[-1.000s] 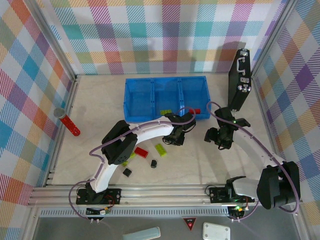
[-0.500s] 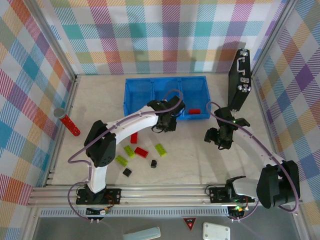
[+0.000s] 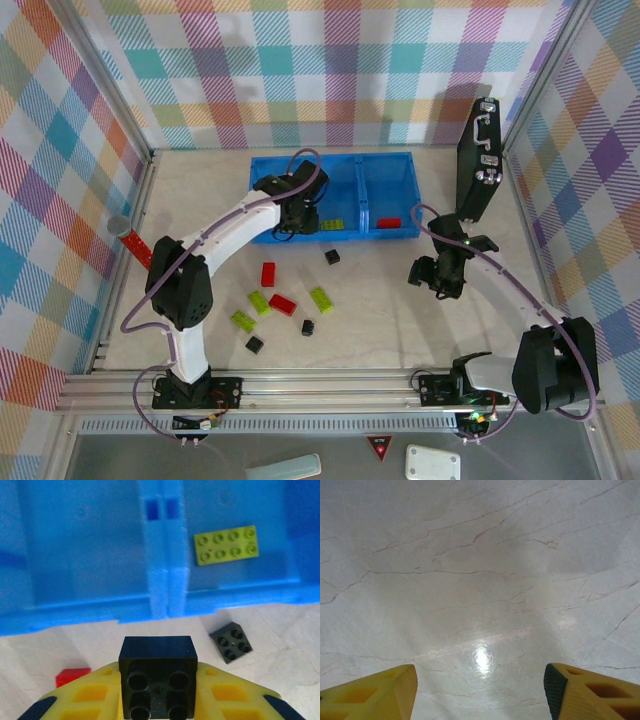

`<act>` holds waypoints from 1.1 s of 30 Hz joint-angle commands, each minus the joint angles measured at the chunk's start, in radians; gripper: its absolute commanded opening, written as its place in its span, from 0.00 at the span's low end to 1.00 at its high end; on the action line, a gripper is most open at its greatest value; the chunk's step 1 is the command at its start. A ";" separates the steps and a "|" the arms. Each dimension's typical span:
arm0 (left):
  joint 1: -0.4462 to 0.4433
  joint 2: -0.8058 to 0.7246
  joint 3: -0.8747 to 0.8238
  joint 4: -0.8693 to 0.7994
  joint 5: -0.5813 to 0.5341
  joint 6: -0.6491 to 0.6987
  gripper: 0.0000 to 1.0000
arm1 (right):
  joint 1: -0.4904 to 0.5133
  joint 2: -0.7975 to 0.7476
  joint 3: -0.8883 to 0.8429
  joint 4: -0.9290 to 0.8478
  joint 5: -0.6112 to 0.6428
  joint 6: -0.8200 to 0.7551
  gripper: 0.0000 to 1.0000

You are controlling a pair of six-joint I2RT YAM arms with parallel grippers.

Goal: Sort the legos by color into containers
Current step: Place the lego in the container.

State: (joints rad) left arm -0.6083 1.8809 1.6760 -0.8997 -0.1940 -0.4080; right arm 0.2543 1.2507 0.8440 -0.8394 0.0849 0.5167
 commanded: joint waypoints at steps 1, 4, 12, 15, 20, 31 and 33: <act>0.045 -0.006 0.026 -0.033 0.008 0.045 0.27 | -0.006 -0.005 0.000 -0.026 -0.014 -0.006 0.69; 0.087 0.012 0.037 -0.028 0.019 0.064 0.27 | -0.006 -0.007 -0.003 -0.027 -0.015 -0.005 0.69; 0.167 0.085 0.063 0.025 0.035 0.106 0.27 | -0.005 0.013 -0.005 -0.021 -0.015 -0.007 0.69; 0.181 0.129 0.090 0.030 0.051 0.111 0.27 | -0.006 0.020 -0.006 -0.018 -0.015 -0.006 0.69; 0.193 0.202 0.128 0.030 0.069 0.107 0.27 | -0.006 0.030 -0.005 -0.017 -0.011 -0.007 0.69; 0.226 0.311 0.148 0.015 0.098 0.098 0.27 | -0.006 0.044 -0.003 -0.016 -0.012 -0.011 0.69; 0.232 0.324 0.149 0.014 0.107 0.101 0.27 | -0.006 0.046 -0.005 -0.015 -0.010 -0.011 0.69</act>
State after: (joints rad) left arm -0.3889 2.1826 1.7981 -0.8623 -0.1123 -0.3168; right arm 0.2543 1.2877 0.8440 -0.8387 0.0849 0.5144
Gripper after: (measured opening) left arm 0.294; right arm 0.693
